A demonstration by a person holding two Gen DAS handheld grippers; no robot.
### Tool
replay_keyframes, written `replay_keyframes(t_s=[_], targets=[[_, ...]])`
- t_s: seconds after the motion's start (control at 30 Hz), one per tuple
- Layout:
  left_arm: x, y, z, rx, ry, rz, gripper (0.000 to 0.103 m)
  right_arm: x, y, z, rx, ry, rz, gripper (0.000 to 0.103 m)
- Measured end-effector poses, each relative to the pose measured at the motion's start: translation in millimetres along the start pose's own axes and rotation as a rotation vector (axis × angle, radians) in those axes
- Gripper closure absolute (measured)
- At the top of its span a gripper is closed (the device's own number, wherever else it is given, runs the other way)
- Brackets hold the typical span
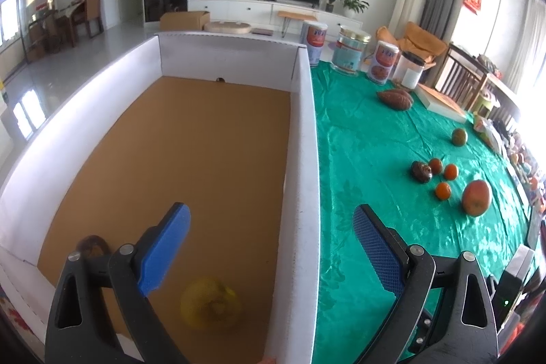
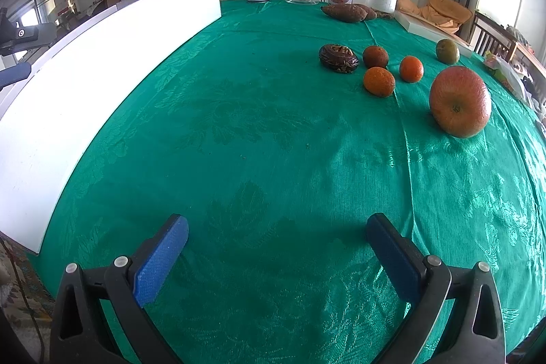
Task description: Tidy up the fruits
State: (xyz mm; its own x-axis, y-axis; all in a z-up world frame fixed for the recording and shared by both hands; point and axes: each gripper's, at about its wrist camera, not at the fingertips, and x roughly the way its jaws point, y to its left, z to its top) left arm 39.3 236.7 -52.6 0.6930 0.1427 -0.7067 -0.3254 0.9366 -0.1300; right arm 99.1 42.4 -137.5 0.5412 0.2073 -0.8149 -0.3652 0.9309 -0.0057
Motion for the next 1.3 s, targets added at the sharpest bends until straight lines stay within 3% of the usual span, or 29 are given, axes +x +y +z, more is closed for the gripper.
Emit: replay_keyframes(t_s=[0.2, 0.4, 0.8, 0.93, 1.0, 1.1, 1.23, 1.3], targets=[[-1, -5, -3, 0.004, 0.01, -0.008, 0.006, -1, -7, -1, 0.034, 0.005, -0.008, 0.0], [-5, -16, -10, 0.009, 0.025, -0.012, 0.006, -7, -18, -1, 0.101, -0.002, 0.039, 0.0], [-11, -22, -18, 0.032, 0.062, -0.019, 0.006, -46, -77, -8, 0.381, -0.152, 0.007, 0.0], [-13, -23, -19, 0.038, 0.064, -0.018, 0.006, -64, -90, -9, 0.425, -0.186, 0.016, 0.0], [-13, -25, -17, 0.041, 0.065, -0.008, 0.006, -76, -94, -2, 0.382, -0.182, 0.011, 0.0], [-25, -29, -14, 0.038, 0.012, -0.004, 0.006, -100, -101, 8, 0.282, -0.202, -0.079, 0.0], [-62, -52, -12, 0.058, -0.164, 0.019, 0.006, -129, -116, 1, 0.264, -0.277, -0.172, 0.0], [-82, -71, -14, 0.092, -0.237, -0.012, 0.006, -132, -122, -7, 0.267, -0.277, -0.2, 0.0]])
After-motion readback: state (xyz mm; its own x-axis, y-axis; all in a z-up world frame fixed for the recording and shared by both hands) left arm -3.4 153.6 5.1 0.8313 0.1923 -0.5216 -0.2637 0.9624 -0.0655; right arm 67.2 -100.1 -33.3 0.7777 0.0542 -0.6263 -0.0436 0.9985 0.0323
